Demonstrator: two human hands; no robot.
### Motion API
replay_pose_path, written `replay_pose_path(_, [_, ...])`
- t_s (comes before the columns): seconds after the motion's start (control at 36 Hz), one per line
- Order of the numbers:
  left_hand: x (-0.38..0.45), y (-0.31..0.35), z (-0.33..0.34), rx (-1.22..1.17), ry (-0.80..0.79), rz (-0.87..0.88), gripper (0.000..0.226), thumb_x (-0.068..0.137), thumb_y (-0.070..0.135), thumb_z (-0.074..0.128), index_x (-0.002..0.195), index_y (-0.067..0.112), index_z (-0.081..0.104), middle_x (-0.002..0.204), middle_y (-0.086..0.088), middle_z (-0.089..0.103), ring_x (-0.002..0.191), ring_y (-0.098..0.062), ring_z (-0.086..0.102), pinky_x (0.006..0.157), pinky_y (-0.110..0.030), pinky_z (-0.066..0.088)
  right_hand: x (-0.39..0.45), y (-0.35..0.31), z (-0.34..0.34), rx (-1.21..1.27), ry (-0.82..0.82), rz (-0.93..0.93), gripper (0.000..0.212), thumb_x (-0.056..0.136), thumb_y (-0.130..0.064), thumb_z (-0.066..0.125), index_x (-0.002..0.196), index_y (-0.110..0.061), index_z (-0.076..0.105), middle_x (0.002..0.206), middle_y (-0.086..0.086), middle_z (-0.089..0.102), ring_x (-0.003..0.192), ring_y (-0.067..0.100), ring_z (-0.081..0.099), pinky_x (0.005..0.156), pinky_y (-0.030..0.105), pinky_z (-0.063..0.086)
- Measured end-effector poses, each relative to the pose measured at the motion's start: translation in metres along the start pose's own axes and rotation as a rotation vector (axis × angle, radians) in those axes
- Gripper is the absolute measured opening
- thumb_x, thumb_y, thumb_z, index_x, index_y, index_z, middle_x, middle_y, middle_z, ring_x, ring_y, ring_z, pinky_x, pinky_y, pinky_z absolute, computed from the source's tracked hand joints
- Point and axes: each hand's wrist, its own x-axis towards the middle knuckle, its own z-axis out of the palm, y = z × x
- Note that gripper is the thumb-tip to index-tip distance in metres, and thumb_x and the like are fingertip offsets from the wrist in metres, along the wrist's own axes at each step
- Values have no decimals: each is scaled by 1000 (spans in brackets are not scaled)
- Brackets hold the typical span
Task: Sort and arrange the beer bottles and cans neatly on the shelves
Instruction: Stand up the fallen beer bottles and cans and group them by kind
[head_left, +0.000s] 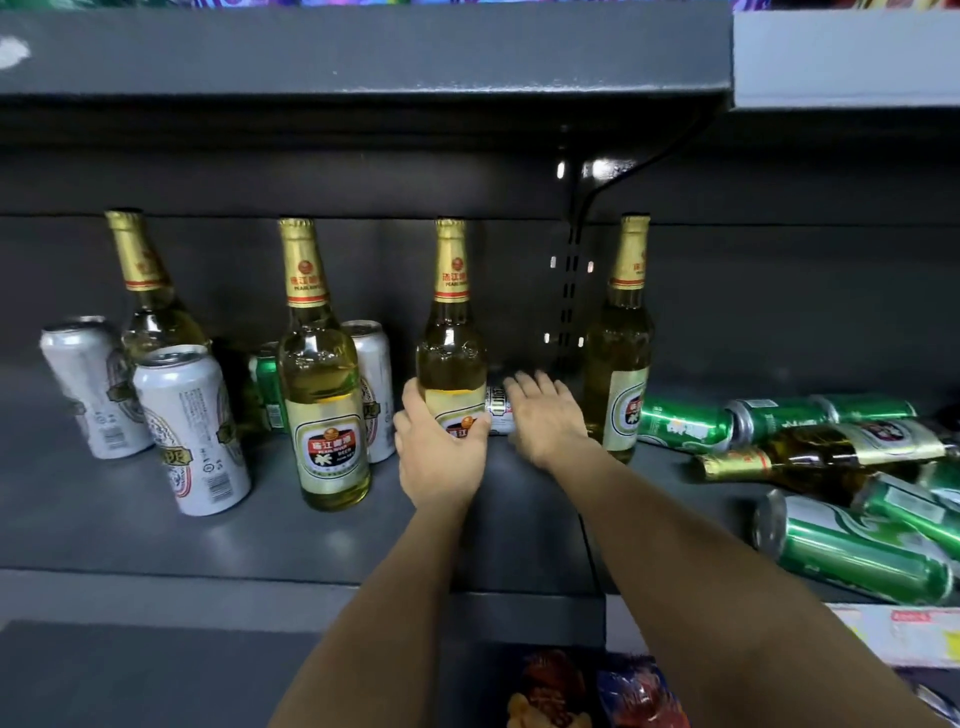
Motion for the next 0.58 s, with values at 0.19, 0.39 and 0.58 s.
replay_pose_path(0.19, [3,-4,1,-2,1,12,95,77,41,77,150,23,20,136,-8,42,129,-27,41,100,-46,39,17,-20,14,-50,24,-4,71,94,-31,54,152,-14,17,152,9,31,137,29,29,110,41,26])
replay_pose_path(0.39, [2,-2,-2,5,-12,19,93,78,42,75,150,24,19,137,-6,41,130,-26,40,101,-46,39,16,-29,7,-162,97,44,60,85,-31,64,138,-17,40,136,10,38,124,29,36,99,41,35])
replay_pose_path(0.58, [1,1,-1,3,-7,15,91,79,38,75,150,21,20,135,-9,42,129,-28,39,99,-46,39,22,-13,-13,331,128,334,66,81,-46,71,135,-18,44,139,9,39,130,30,37,98,42,41])
